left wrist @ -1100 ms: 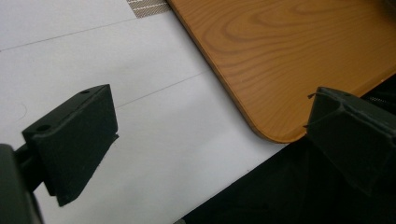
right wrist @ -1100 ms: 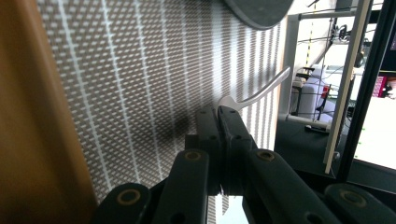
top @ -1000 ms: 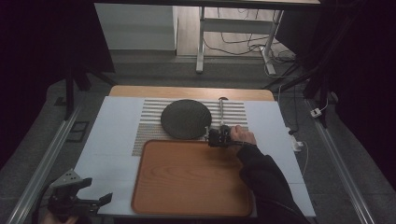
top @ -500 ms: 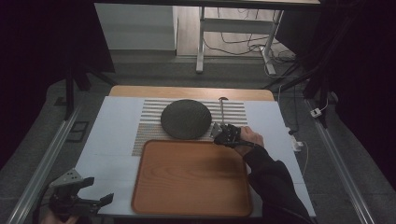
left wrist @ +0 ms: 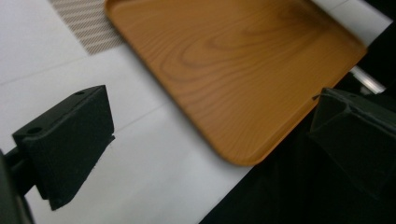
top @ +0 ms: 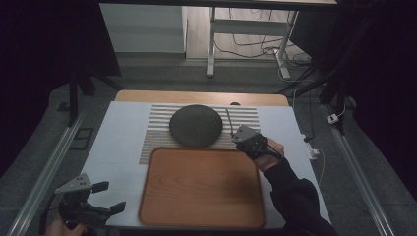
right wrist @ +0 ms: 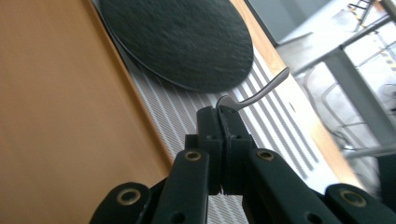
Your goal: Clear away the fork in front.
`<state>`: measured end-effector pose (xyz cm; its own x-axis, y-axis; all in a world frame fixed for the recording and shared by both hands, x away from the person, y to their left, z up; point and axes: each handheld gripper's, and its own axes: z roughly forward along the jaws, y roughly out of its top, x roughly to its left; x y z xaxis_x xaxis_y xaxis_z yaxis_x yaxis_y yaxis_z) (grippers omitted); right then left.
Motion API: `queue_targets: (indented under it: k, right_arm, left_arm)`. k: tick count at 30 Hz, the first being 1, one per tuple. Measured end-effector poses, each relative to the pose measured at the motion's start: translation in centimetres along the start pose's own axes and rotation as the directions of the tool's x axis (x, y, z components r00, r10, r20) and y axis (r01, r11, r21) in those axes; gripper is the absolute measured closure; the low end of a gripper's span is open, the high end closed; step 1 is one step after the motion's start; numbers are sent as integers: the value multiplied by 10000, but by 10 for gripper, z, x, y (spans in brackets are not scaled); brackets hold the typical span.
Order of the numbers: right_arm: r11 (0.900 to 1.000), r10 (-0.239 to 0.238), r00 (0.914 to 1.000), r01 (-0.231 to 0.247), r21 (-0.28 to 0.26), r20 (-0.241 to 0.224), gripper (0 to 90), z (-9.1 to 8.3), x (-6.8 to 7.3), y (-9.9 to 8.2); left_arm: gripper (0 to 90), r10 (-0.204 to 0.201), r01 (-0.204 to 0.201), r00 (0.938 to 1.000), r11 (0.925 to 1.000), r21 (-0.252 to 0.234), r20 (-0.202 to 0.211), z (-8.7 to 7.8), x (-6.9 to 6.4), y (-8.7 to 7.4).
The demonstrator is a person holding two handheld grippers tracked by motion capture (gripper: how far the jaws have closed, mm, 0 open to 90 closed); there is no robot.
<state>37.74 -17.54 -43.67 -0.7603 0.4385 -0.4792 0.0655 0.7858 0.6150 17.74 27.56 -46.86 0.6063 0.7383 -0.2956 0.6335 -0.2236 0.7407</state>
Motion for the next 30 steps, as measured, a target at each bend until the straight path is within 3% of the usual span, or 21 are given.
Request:
queue_targets:
  k: [3,5,9,13,16,20,23,27,28,29,30]
  right_arm:
    - [9986,408,9987,-418,-319,-307,891,-8,-1,-1]
    - [9903,1059,9904,-1131,-803,-885,890,-18,-3,-3]
    - [9763,1619,9739,-1816,-1180,-1592,891,-29,-4,-6]
    - [9578,2094,9515,-2460,-1488,-2254,891,-38,-3,-8]
    - [9481,2204,9393,-2696,-1684,-2631,891,-45,-1,-10]
    - [9434,2171,9305,-2776,-1813,-2950,891,-52,2,-11]
    - [9355,2201,9148,-2963,-1923,-3386,891,-59,7,-13]
    - [9308,2166,9056,-3042,-2026,-3647,891,-65,11,-14]
    - [9271,2113,8987,-3088,-2124,-3843,891,-68,14,-13]
    - [9271,2113,8987,-3088,-2124,-3843,891,-68,14,-13]
    - [9222,2081,8893,-3172,-2214,-4071,891,-72,17,-13]
  left_arm:
    - [0,112,-111,9999,9999,-115,115,1,0,6]
    - [0,280,-278,9995,9996,-101,163,4,-1,10]
    - [0,721,-721,9971,9974,-23,229,11,-3,20]
    - [6,1080,-1079,9924,9942,-49,598,20,-3,31]
    - [5,1259,-1263,9888,9920,-7,795,26,-4,39]
    - [1,1648,-1663,9821,9860,82,914,34,-8,51]
    - [0,1887,-1916,9759,9813,165,1093,41,-11,61]
    - [0,2334,-2404,9642,9697,436,1257,51,-14,72]
    - [0,2409,-2489,9615,9674,478,1319,54,-15,75]
    - [0,2480,-2571,9588,9650,525,1384,57,-16,78]
    - [0,2567,-2665,9561,9623,545,1414,59,-17,80]
